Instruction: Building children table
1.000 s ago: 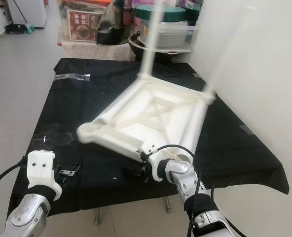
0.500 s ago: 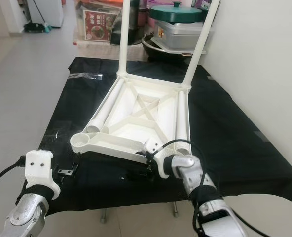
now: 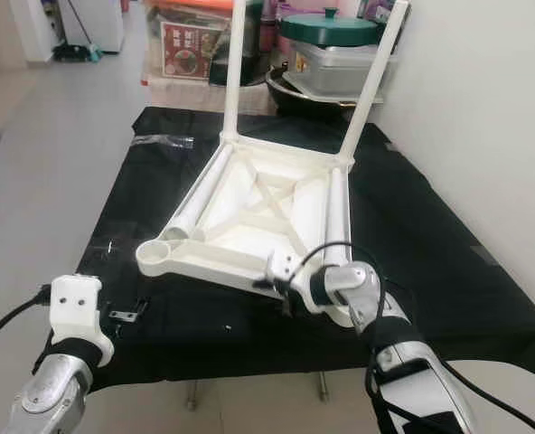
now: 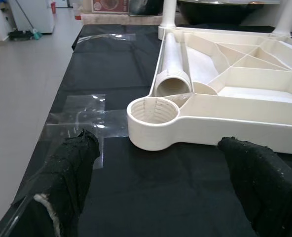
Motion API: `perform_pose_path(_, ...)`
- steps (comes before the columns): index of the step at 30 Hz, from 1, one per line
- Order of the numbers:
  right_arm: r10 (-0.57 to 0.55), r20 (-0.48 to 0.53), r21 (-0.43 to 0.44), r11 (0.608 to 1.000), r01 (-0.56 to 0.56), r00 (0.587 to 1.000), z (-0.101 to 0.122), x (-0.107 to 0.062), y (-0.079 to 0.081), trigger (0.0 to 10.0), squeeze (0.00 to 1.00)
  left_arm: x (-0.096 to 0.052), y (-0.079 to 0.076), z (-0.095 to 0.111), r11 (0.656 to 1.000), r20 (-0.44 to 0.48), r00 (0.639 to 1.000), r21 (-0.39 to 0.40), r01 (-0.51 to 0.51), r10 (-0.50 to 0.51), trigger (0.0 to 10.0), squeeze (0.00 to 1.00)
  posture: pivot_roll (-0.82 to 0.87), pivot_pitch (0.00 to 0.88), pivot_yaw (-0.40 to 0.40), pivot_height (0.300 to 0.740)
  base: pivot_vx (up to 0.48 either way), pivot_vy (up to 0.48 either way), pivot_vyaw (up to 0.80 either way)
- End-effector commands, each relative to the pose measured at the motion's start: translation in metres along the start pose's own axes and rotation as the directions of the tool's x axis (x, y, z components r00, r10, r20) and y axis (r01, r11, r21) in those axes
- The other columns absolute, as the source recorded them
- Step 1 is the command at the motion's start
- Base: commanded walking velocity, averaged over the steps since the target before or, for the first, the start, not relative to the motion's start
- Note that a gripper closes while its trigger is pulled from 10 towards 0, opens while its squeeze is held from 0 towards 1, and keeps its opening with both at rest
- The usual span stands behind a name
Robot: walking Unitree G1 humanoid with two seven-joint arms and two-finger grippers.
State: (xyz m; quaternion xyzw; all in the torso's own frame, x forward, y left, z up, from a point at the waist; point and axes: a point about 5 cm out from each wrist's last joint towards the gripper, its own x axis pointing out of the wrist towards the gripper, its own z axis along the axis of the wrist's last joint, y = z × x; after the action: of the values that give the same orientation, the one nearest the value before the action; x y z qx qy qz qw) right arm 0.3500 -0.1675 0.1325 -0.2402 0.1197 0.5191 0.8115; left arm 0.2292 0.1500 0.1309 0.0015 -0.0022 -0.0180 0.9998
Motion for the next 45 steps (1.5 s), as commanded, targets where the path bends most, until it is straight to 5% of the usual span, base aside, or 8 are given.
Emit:
perform_pose_path(1, -0.087, 0.072, 0.025, 0.996, 0.086, 0.994, 0.012, -0.005, -0.011, 10.0, 1.0, -0.001, 0.0, -0.003, 1.0, -0.021, 1.0, 0.011, 0.001, -0.001, 10.0, 0.0, 0.17, 0.0, -0.101, 0.74, 0.0, 0.0, 0.0)
perform_pose_path(4, -0.132, 0.109, 0.037, 0.991, 0.129, 0.985, 0.021, 0.001, -0.011, 10.0, 1.0, 0.0, -0.001, -0.004, 1.0, -0.023, 1.0, 0.01, 0.006, -0.006, 10.0, 0.0, 0.16, 0.0, -0.103, 0.74, 0.0, 0.0, 0.0)
perform_pose_path(5, -0.139, 0.119, 0.031, 0.99, 0.136, 0.983, 0.023, 0.004, -0.008, 10.0, 0.3, 0.0, -0.001, -0.004, 1.0, -0.022, 1.0, 0.008, 0.005, -0.005, 10.0, 0.0, 0.17, 0.0, -0.107, 0.74, 0.0, 0.0, 0.0)
perform_pose_path(6, -0.138, 0.132, 0.031, 0.99, 0.135, 0.982, 0.025, 0.006, -0.005, 10.0, 0.05, 0.0, -0.001, -0.003, 1.0, -0.02, 1.0, 0.007, 0.004, -0.003, 10.0, 0.0, 0.17, 0.0, -0.108, 0.74, 0.0, 0.0, 0.0)
perform_pose_path(31, -0.076, -0.28, 0.145, 0.982, 0.12, 0.957, -0.035, 0.003, 0.006, 9.7, 0.0, 0.002, -0.006, -0.005, 1.0, -0.02, 1.0, -0.009, 0.012, -0.012, 10.0, 0.0, 0.14, 0.0, -0.111, 0.74, 0.0, 0.0, 0.0)
perform_pose_path(32, -0.086, -0.31, 0.139, 0.981, 0.134, 0.947, -0.038, 0.002, 0.005, 8.2, 0.0, 0.003, -0.006, -0.005, 1.0, -0.02, 1.0, -0.009, 0.012, -0.012, 10.0, 0.0, 0.14, 0.0, -0.111, 0.74, 0.0, 0.0, 0.0)
perform_pose_path(33, -0.069, -0.338, 0.116, 0.987, 0.114, 0.939, -0.039, 0.0, 0.004, 0.0, 0.0, 0.003, -0.006, -0.005, 1.0, -0.018, 1.0, -0.008, 0.011, -0.011, 10.0, 0.0, 0.15, 0.0, -0.113, 0.74, 0.0, 0.0, 0.0)
perform_pose_path(45, 0.084, -0.48, -0.245, 0.943, -0.226, 0.873, -0.019, -0.023, -0.01, 0.0, 0.0, 0.003, -0.006, -0.006, 1.0, -0.015, 1.0, -0.003, 0.005, -0.005, 10.0, 0.0, 0.15, 0.0, -0.13, 0.74, 0.0, 0.0, 0.0)
